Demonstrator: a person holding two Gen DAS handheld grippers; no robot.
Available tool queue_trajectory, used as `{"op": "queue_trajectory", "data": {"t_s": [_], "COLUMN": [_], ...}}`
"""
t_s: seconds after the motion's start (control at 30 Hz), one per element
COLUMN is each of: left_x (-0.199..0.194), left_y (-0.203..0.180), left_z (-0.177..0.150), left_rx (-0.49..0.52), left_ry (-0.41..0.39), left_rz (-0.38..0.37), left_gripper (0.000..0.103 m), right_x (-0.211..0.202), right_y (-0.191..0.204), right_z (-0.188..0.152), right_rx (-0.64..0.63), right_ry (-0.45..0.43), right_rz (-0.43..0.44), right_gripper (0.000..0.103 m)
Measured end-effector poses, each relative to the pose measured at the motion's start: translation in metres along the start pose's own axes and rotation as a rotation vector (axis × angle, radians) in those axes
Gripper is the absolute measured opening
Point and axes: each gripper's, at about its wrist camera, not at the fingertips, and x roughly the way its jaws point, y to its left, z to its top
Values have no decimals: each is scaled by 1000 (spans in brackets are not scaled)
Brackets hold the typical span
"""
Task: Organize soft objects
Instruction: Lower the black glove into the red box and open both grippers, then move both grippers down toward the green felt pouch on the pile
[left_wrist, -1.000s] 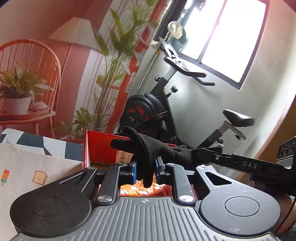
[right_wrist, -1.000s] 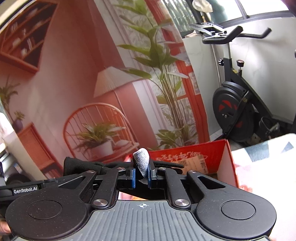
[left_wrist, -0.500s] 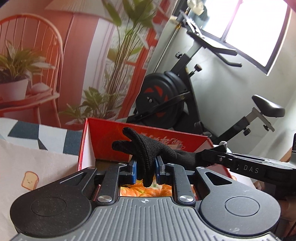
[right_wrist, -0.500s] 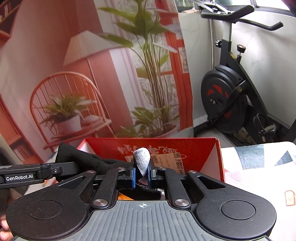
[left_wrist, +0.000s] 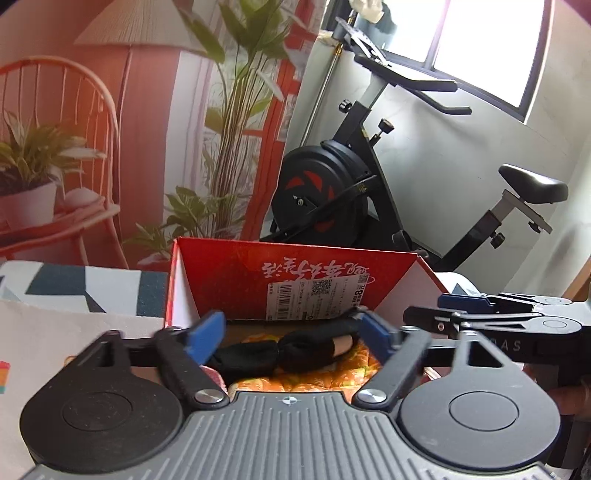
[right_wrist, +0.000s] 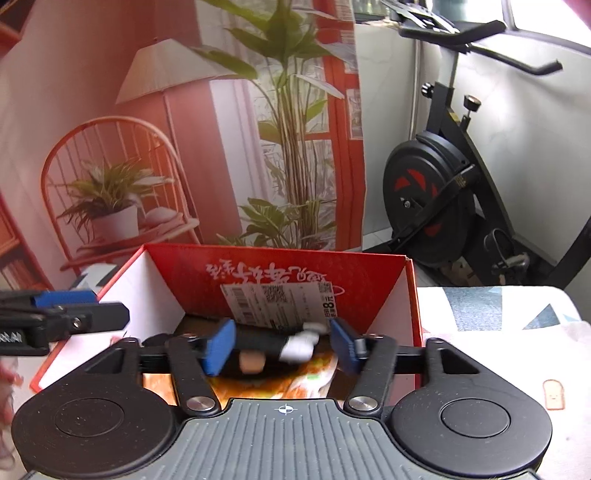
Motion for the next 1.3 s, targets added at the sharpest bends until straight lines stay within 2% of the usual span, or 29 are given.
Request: {"op": "queue_trajectory", "data": {"t_s": [0.03, 0.07, 0.1, 0.2, 0.4, 0.73, 0.93, 1.07, 1.23, 1.3], "left_x": [-5, -10, -16, -32, -65, -107, -114, -113, -112, -113], "left_y": [-1, -2, -2, -3, -11, -7, -8, -7, -6, -6], "left_z": [-1, -2, -4, -12, -44, -112, -144, -161, -170, -171], "left_rx": [7, 12, 13, 10, 59, 38, 8, -36, -57, -64], "left_ry": [-9, -15, -18, -20, -14, 37, 89, 119, 137, 135], "left_rz": [1, -1, -5, -18, 24, 0, -18, -26, -16, -17], "left_gripper": [96, 98, 99, 100, 100, 100, 100, 100, 99, 98], "right_x": [-4, -9, -15, -32, -68, -113, -133, -140, -142, -140], "right_y": [3, 5, 7, 12, 17, 30, 38, 42, 42, 39], "right_z": [-2, -4, -6, -15, -44, -123, -168, -192, -204, -204], "right_rx": [-7, -12, -16, -33, -22, 30, 57, 31, 15, 24], "right_ry": [-3, -8, -16, -38, -52, -34, -33, -32, 0, 9], "right_rz": [1, 5, 10, 20, 42, 70, 39, 27, 23, 20], "right_gripper": [67, 75, 84, 97, 101, 102, 103, 103, 101, 97]}}
